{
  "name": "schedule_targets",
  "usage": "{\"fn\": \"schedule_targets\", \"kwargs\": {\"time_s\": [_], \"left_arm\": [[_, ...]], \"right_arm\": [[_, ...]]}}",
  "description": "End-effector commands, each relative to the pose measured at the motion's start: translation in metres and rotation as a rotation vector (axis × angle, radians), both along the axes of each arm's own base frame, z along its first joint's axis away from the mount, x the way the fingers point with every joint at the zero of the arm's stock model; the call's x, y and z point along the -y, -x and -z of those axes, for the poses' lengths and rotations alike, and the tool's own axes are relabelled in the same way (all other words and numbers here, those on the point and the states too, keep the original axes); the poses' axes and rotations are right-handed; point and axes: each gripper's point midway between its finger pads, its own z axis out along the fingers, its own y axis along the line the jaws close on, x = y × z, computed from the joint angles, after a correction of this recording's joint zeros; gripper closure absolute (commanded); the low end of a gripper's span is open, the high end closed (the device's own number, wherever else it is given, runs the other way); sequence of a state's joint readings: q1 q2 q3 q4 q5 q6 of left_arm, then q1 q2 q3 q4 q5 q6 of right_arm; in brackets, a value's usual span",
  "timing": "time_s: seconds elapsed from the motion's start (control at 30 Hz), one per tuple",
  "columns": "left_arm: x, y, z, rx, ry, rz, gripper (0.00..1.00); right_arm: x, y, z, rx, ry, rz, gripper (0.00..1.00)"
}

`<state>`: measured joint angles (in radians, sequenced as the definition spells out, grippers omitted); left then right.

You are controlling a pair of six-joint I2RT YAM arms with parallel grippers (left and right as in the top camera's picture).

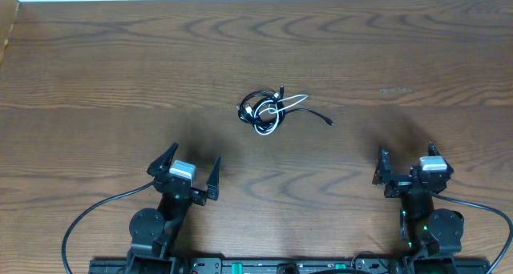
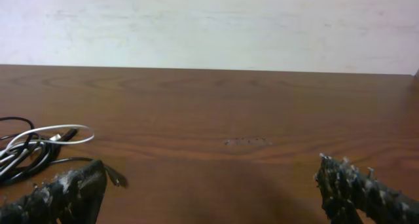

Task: Untangle cables

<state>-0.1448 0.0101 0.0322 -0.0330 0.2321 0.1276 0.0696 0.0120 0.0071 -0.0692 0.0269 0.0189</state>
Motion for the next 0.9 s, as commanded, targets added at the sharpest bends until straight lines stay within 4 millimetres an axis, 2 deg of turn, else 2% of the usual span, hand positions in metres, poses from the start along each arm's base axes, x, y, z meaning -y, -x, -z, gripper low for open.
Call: {"fn": "schedule_targets", "kwargs": {"time_s": [0.0,0.43,0.6,0.7,0.87], "left_arm": [[-0.002,-0.001,0.017,-0.041,0.002,-0.013,0.02],[-0.002,-0.001,0.016,-0.040,0.012,-0.013,0.02],[-0.005,-0.001,0.008,-0.064,0.136,-0.040,0.02],[-0.006,-0.001,0.005,-0.067,0.142,-0.050,0.02],[-0.015,-0.002,0.015,-0.148,0.151,-0.111,0.02]], "right_arm": [[0.001,0.000,0.000,0.002,-0.009,0.006,0.01],[0.001,0.000,0.000,0.002,-0.009,0.005,0.01],[0.001,0.000,0.000,0.002,-0.009,0.005,0.01],[0.001,0.000,0.000,0.002,-0.009,0.005,0.01],[0.001,0.000,0.000,0.001,-0.009,0.006,0.01]]}}
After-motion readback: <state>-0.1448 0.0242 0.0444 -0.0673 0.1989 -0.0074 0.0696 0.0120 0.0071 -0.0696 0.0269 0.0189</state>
